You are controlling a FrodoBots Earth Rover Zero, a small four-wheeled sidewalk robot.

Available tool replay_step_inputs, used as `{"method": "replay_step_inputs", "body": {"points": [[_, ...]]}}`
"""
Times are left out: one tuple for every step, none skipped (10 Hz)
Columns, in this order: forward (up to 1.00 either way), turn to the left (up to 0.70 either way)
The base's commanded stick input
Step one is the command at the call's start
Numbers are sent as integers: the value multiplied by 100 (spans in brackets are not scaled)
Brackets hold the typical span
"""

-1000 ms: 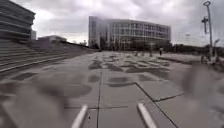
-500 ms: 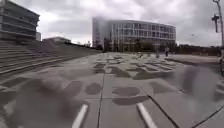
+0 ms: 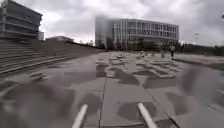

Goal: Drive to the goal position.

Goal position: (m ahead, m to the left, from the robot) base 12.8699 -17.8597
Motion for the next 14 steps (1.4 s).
{"method": "replay_step_inputs", "body": {"points": [[100, 0], [100, 0], [100, 0], [100, 0], [100, 0], [100, 0], [100, 0], [100, 0], [100, 0], [100, 0], [100, 0], [100, 0], [100, 0], [100, 0]]}}
